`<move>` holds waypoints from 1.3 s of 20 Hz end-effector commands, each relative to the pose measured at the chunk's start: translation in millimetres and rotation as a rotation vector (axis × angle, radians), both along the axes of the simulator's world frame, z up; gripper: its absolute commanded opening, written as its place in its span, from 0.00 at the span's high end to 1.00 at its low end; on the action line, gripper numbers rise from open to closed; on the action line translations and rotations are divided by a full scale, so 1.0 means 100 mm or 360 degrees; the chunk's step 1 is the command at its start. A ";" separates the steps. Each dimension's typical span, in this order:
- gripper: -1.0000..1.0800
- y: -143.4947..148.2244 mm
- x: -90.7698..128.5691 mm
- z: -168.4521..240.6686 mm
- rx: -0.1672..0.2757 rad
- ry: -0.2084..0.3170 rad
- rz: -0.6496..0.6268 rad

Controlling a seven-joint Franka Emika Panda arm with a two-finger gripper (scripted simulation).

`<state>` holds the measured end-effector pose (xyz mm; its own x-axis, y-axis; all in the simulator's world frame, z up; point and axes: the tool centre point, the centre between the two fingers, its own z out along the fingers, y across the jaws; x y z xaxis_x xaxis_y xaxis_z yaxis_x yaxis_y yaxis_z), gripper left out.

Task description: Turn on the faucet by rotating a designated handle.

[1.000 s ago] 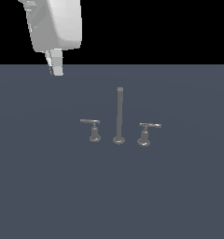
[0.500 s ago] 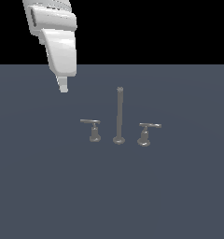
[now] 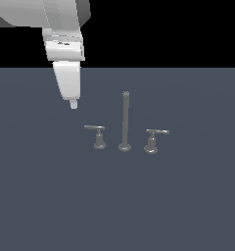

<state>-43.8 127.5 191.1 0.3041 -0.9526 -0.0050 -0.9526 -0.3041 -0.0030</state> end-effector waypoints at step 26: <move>1.00 -0.35 0.91 -1.02 -0.0010 0.0004 -0.0713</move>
